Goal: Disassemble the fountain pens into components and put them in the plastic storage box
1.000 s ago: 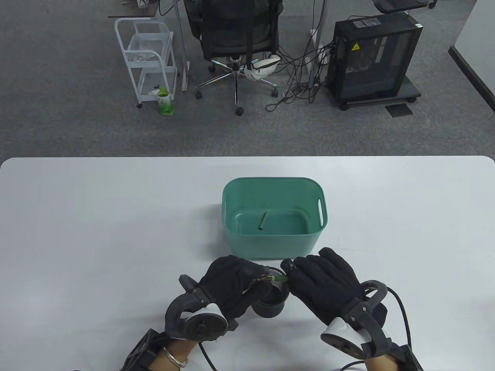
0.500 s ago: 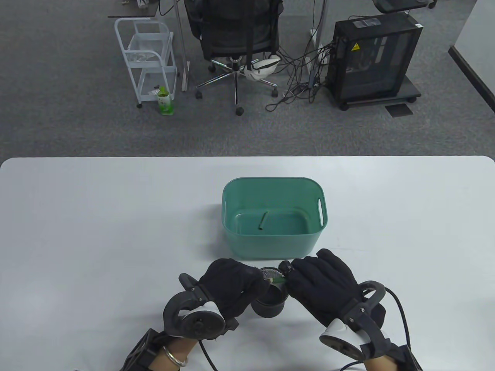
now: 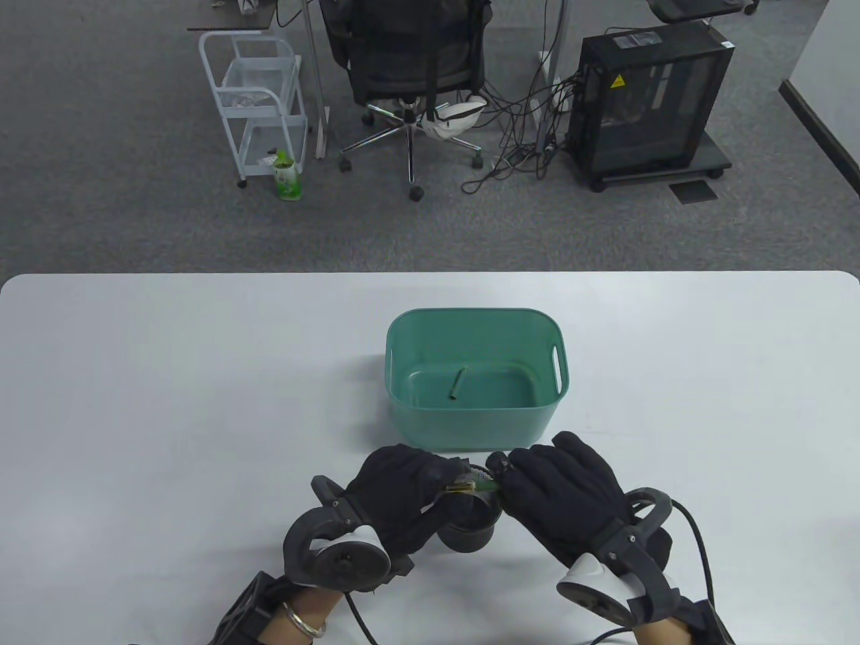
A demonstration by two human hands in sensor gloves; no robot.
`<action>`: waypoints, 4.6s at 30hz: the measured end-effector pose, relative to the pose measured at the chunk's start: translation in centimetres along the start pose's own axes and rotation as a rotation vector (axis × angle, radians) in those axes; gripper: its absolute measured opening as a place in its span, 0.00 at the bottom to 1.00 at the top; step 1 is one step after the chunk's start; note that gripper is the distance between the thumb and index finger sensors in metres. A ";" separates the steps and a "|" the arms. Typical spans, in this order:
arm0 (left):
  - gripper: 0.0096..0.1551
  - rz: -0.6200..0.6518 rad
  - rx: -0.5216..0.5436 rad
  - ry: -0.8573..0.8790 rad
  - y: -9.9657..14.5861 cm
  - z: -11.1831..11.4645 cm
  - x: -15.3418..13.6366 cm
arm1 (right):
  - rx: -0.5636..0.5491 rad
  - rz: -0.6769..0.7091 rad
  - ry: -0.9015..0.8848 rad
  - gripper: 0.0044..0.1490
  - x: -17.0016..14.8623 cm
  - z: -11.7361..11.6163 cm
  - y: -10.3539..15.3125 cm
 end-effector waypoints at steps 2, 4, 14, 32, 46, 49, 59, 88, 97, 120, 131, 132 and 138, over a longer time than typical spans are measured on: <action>0.34 0.000 -0.006 -0.004 0.0 0.0 0.0 | 0.002 0.000 -0.001 0.27 0.0 0.0 0.0; 0.34 0.001 -0.009 -0.007 0.0 0.1 0.0 | 0.003 0.000 0.002 0.27 0.0 0.0 0.0; 0.26 0.010 -0.016 -0.026 0.0 0.2 0.3 | -0.003 -0.008 0.003 0.27 -0.3 0.1 0.0; 0.27 0.010 -0.002 -0.003 0.0 0.2 0.2 | 0.000 0.002 -0.005 0.27 -0.1 0.0 0.0; 0.33 -0.005 0.015 -0.002 0.0 0.1 -0.1 | 0.003 0.003 -0.002 0.27 0.0 -0.1 0.0; 0.35 -0.007 0.005 -0.016 0.1 0.1 -0.1 | 0.000 -0.005 0.000 0.27 -0.2 0.0 0.0; 0.24 0.011 0.014 -0.032 0.0 0.0 0.3 | -0.001 -0.020 -0.006 0.27 -0.7 0.0 0.0; 0.35 -0.017 0.020 0.008 0.0 -0.1 -0.3 | 0.000 -0.008 -0.009 0.27 -0.4 0.0 0.1; 0.30 -0.005 -0.004 -0.029 0.0 0.1 0.0 | -0.002 -0.020 -0.004 0.27 -0.7 0.0 0.1; 0.27 -0.004 -0.003 0.010 0.0 0.2 -0.1 | 0.006 -0.005 -0.008 0.27 -0.4 -0.1 0.0; 0.31 -0.007 0.017 0.030 0.0 0.0 -0.3 | 0.006 0.002 -0.014 0.27 -0.2 -0.2 0.0; 0.31 -0.008 0.018 0.030 0.0 0.0 -0.3 | 0.005 0.003 -0.015 0.27 -0.2 -0.2 0.0; 0.35 -0.007 0.012 0.018 0.1 0.0 -0.3 | 0.004 -0.001 -0.012 0.27 -0.3 -0.1 0.0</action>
Point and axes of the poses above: the tracker on the back of each hand, its own x axis roughly to the thumb side, its own y axis roughly from the fingertips to the wrist, z = x × y, the point moved 5 cm from there along -y, roughly from the wrist to the fingertips, and after that the axes turned 14 degrees about x, right-handed, at the moved point
